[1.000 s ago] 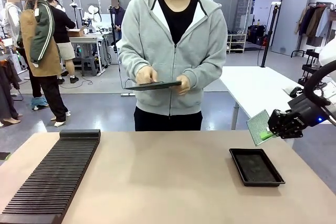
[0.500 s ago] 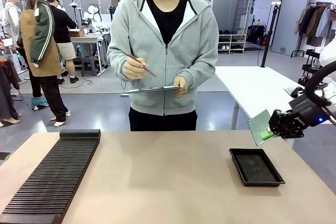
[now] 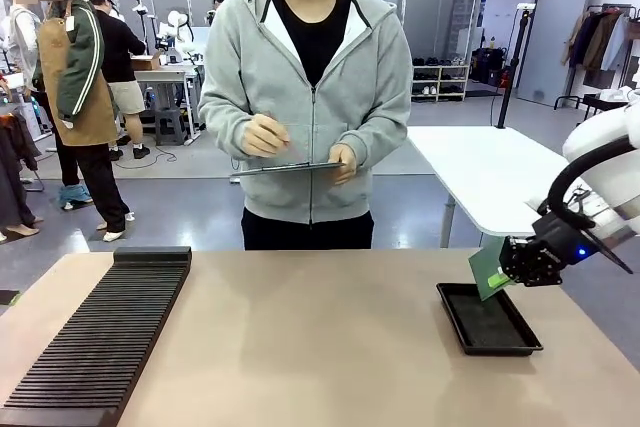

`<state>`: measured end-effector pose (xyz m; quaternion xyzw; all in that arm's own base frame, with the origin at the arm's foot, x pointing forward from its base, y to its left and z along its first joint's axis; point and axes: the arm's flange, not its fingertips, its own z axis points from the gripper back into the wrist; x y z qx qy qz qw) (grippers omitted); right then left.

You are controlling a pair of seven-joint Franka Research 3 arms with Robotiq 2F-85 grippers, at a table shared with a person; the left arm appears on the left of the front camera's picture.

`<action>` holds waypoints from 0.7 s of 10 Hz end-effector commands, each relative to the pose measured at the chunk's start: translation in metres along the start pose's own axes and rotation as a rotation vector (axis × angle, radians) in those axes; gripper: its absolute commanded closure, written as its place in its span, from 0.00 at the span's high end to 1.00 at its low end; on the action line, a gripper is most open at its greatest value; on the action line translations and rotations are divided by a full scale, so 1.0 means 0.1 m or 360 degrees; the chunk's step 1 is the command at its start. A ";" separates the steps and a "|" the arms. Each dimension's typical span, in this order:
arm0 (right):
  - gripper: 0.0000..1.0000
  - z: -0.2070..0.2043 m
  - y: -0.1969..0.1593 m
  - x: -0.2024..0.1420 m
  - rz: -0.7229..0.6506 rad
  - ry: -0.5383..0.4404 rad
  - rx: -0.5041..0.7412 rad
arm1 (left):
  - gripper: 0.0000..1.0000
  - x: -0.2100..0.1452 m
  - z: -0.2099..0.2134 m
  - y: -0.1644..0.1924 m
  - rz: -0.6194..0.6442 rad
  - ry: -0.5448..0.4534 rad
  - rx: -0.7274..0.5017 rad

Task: Inspect the PCB.
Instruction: Place the Blank PCB in the ESD tray.

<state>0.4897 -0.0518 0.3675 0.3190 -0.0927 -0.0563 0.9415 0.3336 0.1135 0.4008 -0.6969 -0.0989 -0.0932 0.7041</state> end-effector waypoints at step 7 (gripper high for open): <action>0.03 -0.43 -0.08 0.09 -0.0068 0.0151 -0.0130 | 1.00 -0.01 0.01 -0.01 0.0003 0.0001 0.0001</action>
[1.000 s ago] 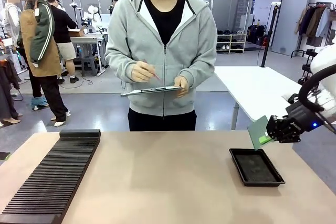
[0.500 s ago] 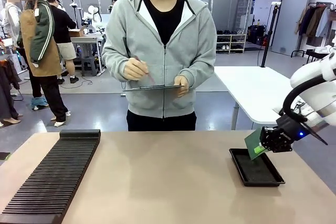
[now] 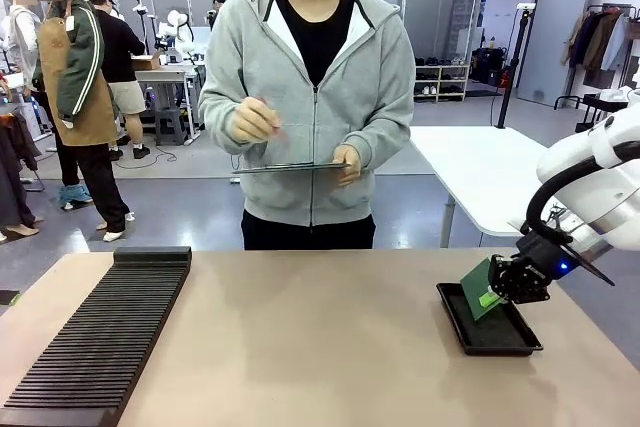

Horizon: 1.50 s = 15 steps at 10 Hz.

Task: Inspect the PCB.
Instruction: Place the Blank PCB in the ESD tray.

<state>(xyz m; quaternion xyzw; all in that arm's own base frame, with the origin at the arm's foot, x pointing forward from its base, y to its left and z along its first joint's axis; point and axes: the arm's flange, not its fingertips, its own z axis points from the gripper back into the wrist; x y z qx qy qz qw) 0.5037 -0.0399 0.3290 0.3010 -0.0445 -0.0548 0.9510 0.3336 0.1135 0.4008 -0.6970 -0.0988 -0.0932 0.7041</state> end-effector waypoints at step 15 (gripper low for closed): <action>1.00 -0.12 0.49 -0.42 -0.0068 -0.0101 -0.0333 | 1.00 -0.01 0.01 -0.01 0.0003 0.0001 0.0001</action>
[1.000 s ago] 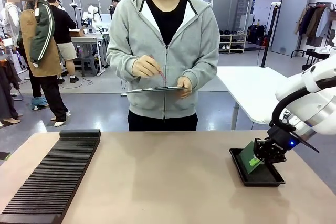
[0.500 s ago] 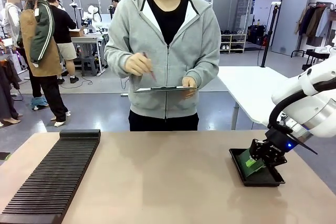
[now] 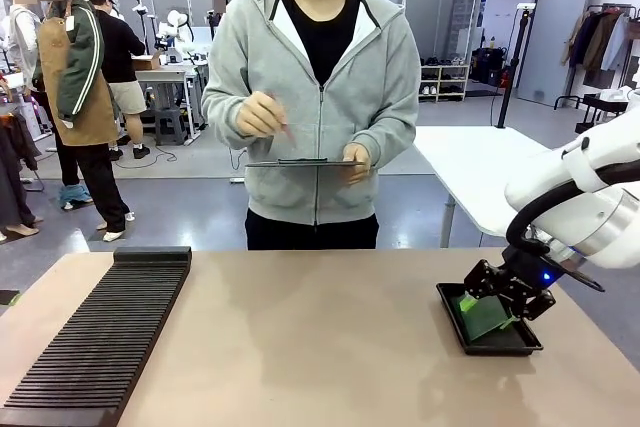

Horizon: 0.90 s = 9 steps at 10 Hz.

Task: Inspect the PCB.
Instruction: Place the Blank PCB in the ESD tray.

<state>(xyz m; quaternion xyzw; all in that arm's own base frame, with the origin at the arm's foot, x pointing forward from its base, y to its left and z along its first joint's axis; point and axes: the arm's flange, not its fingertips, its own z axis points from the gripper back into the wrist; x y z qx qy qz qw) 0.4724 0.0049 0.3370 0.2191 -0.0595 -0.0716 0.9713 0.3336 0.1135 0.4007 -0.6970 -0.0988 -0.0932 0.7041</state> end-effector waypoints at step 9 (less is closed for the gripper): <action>1.00 0.11 0.46 -0.11 -0.0026 -0.0102 -0.0322 | 1.00 -0.01 0.01 -0.01 0.0003 0.0001 0.0001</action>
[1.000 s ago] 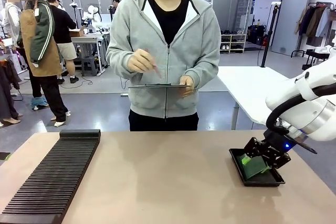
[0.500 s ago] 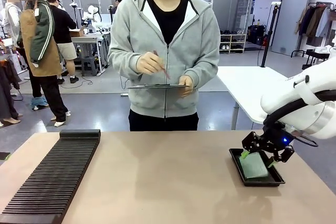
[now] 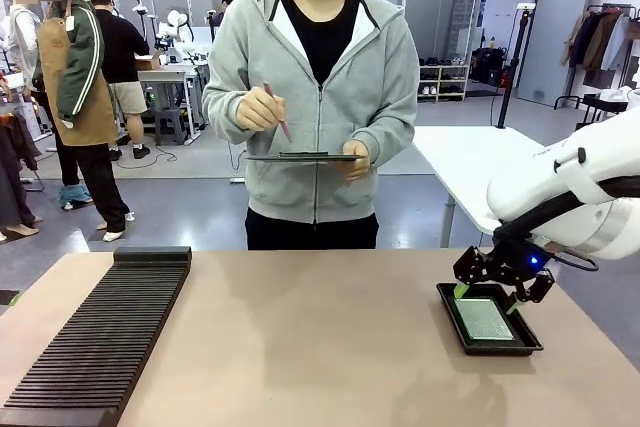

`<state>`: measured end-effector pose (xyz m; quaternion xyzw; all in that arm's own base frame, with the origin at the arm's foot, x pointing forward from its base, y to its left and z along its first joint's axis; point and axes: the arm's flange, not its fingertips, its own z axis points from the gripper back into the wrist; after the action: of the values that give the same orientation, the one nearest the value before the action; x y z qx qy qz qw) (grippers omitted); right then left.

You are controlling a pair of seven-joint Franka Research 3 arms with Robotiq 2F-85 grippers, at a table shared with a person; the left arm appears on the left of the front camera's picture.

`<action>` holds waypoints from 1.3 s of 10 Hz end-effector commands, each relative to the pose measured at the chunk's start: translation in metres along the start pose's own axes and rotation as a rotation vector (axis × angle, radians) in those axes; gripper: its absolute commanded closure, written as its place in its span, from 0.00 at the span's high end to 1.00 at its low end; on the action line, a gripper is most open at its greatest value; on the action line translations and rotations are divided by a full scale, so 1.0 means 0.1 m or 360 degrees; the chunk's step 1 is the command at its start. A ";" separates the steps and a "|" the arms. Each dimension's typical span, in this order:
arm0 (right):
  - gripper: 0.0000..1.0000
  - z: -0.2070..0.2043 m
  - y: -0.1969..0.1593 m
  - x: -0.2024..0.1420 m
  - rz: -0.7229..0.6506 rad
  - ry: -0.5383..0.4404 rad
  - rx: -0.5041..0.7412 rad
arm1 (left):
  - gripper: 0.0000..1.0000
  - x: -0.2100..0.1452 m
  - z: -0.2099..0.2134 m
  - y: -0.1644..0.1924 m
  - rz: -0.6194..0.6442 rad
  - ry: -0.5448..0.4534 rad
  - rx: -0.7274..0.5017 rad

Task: Inspect the PCB.
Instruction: Place the Blank PCB in the ESD tray.

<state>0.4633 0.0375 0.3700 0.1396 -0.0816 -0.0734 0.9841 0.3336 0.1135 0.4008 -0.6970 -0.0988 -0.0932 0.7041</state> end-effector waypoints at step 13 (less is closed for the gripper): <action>1.00 0.03 -0.01 0.01 -0.0003 -0.0011 0.0024 | 1.00 -0.01 0.01 -0.01 0.0003 0.0001 0.0001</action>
<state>0.4644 0.0339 0.3711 0.1398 -0.0831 -0.0766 0.9837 0.3336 0.1135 0.4008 -0.6970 -0.0988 -0.0932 0.7041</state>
